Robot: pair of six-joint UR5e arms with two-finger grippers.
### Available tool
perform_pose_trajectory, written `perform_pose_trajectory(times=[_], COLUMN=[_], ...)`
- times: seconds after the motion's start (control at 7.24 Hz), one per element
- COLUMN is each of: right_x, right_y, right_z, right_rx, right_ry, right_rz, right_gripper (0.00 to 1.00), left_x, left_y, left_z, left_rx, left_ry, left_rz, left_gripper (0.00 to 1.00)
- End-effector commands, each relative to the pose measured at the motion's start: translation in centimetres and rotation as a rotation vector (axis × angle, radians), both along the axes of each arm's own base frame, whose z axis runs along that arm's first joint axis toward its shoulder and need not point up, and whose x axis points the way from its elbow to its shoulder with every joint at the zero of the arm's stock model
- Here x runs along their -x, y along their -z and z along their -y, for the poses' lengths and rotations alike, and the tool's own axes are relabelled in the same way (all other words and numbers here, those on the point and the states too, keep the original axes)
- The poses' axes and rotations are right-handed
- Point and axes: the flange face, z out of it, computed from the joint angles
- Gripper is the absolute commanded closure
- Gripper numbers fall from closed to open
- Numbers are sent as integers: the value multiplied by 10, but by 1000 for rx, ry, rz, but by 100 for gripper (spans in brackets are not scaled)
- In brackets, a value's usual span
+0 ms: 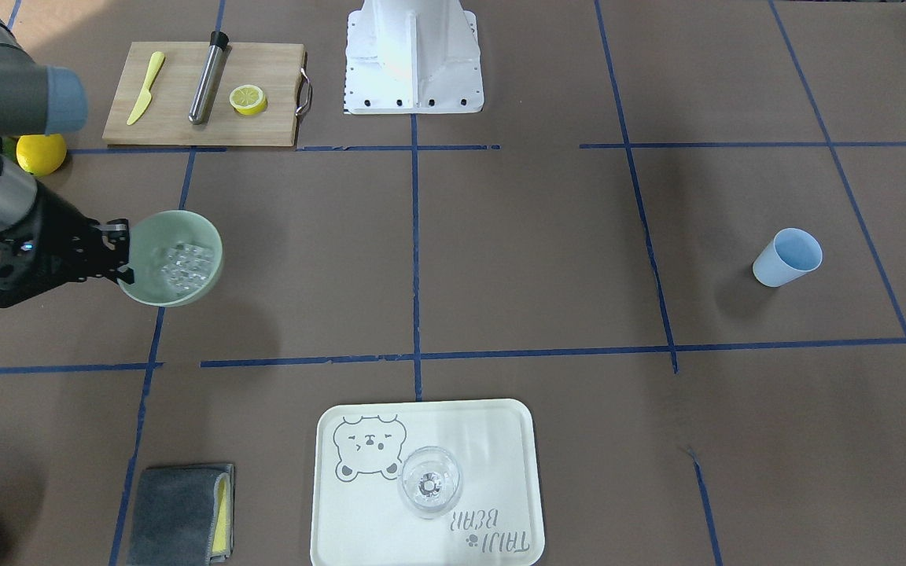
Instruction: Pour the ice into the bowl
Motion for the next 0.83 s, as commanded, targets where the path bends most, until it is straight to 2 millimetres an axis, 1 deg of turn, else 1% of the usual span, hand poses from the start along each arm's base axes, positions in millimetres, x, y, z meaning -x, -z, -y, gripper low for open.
perform_pose_trajectory(times=[0.0, 0.14, 0.28, 0.55, 0.69], right_x=[-54, -59, -64, -69, -70], right_y=[-68, -90, -98, -147, -173], right_z=[-30, -40, -48, -59, -61], right_rx=[14, 26, 28, -51, -69], right_ry=[15, 37, 42, 30, 30], right_rz=[-58, -78, -84, -38, -28], right_gripper=[100, 100, 100, 100, 100], left_x=[0, 0, 0, 0, 0], left_y=[-1, 0, 0, -1, -2], left_z=[0, 0, 1, 1, 1], left_rx=[0, -2, -4, -1, 0], left_ry=[-1, -1, -2, -2, -2], left_rz=[0, 0, 0, 0, 0], left_gripper=[0, 0, 0, 0, 0])
